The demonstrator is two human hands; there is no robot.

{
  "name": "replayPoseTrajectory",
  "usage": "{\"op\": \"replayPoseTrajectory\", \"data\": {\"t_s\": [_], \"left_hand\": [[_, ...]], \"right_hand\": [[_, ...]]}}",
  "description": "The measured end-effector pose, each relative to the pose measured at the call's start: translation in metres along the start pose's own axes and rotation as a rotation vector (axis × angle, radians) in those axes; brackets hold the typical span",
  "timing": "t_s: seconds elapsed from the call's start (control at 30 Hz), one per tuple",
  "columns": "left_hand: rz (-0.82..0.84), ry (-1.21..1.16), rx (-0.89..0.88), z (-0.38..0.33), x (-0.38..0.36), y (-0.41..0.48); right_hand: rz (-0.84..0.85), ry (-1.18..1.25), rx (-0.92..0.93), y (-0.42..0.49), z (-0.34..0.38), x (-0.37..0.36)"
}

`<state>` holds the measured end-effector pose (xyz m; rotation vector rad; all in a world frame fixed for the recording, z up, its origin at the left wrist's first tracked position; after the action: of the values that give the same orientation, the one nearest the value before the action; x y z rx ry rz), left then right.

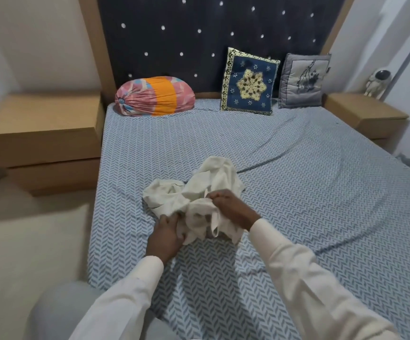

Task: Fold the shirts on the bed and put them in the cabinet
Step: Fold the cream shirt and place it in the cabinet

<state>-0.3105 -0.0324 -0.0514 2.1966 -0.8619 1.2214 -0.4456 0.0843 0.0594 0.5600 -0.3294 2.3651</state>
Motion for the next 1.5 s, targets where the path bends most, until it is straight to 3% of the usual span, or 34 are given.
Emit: {"op": "replayPoseTrajectory", "data": {"t_s": [0.1, 0.23, 0.3, 0.4, 0.43, 0.5, 0.57, 0.67, 0.73, 0.8, 0.9, 1.1, 1.13, 1.27, 1.4, 1.5], "left_hand": [[-0.097, -0.060, -0.037, -0.010, 0.027, 0.027], [0.173, -0.185, -0.035, -0.005, 0.031, 0.044], [0.321, -0.202, -0.050, -0.006, 0.020, 0.031], [0.389, -0.072, -0.011, 0.009, -0.012, 0.012], [0.359, -0.022, -0.022, 0.011, -0.015, 0.008], [0.267, 0.021, -0.073, 0.007, -0.014, 0.005], [0.192, -0.026, -0.102, 0.001, -0.008, 0.005], [0.271, 0.059, -0.060, 0.013, -0.013, 0.001], [0.331, 0.184, -0.068, 0.023, -0.021, -0.003], [0.297, 0.254, -0.102, 0.024, -0.022, -0.002], [0.254, 0.281, -0.097, 0.021, -0.021, 0.000], [0.380, 0.263, 0.029, 0.031, -0.020, 0.010], [0.362, 0.200, 0.040, 0.024, -0.014, 0.012], [-0.016, -0.342, 0.062, -0.002, 0.031, 0.035], [0.104, -0.926, 0.400, -0.015, 0.058, 0.042], [0.076, -1.054, 0.542, -0.012, 0.095, 0.064]], "right_hand": [[-0.069, 0.148, 0.057, 0.007, 0.039, 0.058], [-0.139, 0.236, 0.032, 0.011, 0.054, 0.131], [-0.279, 0.076, 0.056, 0.017, 0.049, 0.171], [-0.723, -0.560, 0.028, 0.021, 0.018, 0.238], [-0.842, -0.646, -0.031, 0.016, 0.004, 0.250], [-0.939, -0.583, -0.121, 0.007, -0.025, 0.248], [-0.757, -0.550, -0.100, 0.013, -0.045, 0.211], [-0.033, -0.595, -0.053, 0.012, -0.074, 0.096], [0.257, -0.650, -0.052, -0.003, -0.104, 0.029], [0.269, -0.789, 0.022, -0.009, -0.123, -0.014], [0.136, -0.872, 0.143, -0.012, -0.112, -0.037], [0.289, -0.432, 0.140, -0.002, -0.018, -0.011], [0.288, -0.343, 0.111, -0.002, 0.001, -0.001], [0.236, 0.236, -0.006, -0.004, 0.065, 0.042], [0.189, 0.398, -0.043, 0.003, 0.086, 0.068], [0.153, 0.297, -0.074, 0.016, 0.087, 0.084]]}}
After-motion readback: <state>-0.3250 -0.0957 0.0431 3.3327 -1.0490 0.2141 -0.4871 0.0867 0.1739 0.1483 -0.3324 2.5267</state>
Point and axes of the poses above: each hand's wrist, its own y-axis towards the middle knuckle, its own x-axis out of the back of the hand, z = x × y, the point moved 8 cm from there along y, towards the middle knuckle, and after that the axes turned 12 degrees about -z, right-handed, at the moved point
